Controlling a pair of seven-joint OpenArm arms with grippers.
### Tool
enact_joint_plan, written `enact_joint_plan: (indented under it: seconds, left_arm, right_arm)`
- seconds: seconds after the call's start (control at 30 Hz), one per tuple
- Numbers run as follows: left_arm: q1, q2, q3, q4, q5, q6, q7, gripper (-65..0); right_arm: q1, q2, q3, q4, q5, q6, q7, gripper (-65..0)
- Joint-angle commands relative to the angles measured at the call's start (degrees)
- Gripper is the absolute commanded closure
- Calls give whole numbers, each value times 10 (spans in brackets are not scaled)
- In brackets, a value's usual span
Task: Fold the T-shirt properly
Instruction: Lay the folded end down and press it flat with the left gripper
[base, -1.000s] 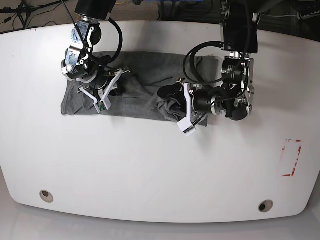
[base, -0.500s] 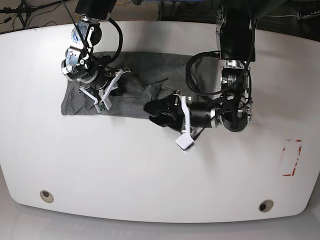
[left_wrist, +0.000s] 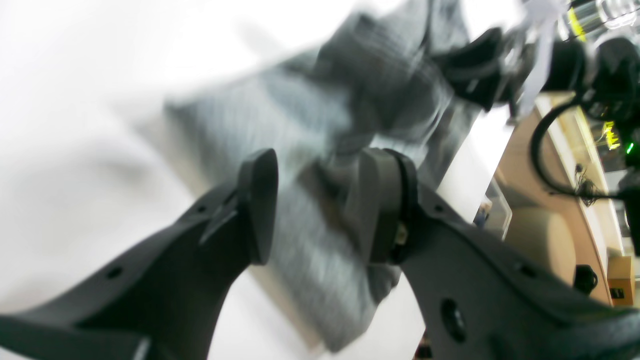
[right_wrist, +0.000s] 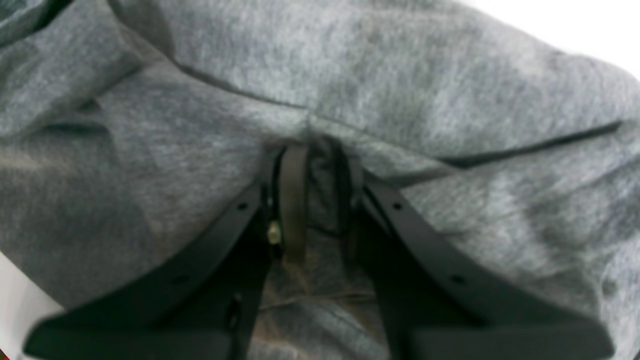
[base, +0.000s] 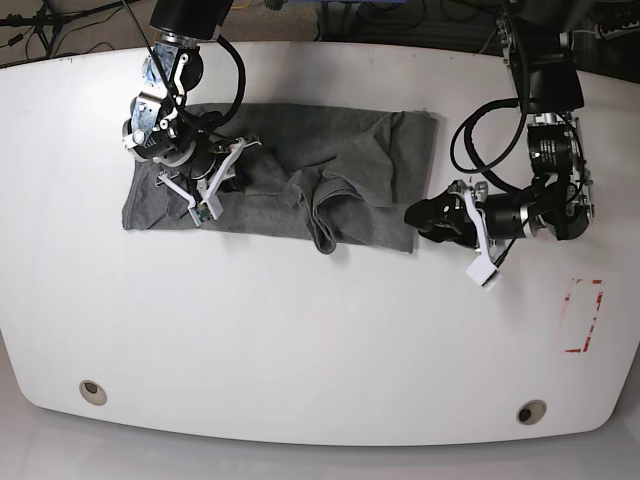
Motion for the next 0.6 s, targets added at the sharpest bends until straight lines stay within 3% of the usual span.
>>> enact_joint_plan:
  seconds: [0.0, 0.1, 0.17, 0.3, 0.57]
  left_arm:
    - [-6, -9, -2, 12, -18, -1, -11, -192]
    - [-6, -9, -2, 11, -17, -1, -11, -81]
    - [-4, -3, -2, 9, -11, 7, -11, -43]
    - [-4, 10, 0, 8, 18, 35, -11, -43]
    - [-6, 29, 56, 13, 26, 1, -11, -74]
  right_arm:
    - [4, 0, -1, 4, -2, -1, -5, -101]
    - [4, 0, -1, 4, -2, -1, -5, -101]
    - [4, 0, -1, 4, -2, -1, -5, -101]
    - [4, 0, -1, 4, -2, -1, -5, -101]
    - [4, 0, -1, 4, -2, -1, -5, -101]
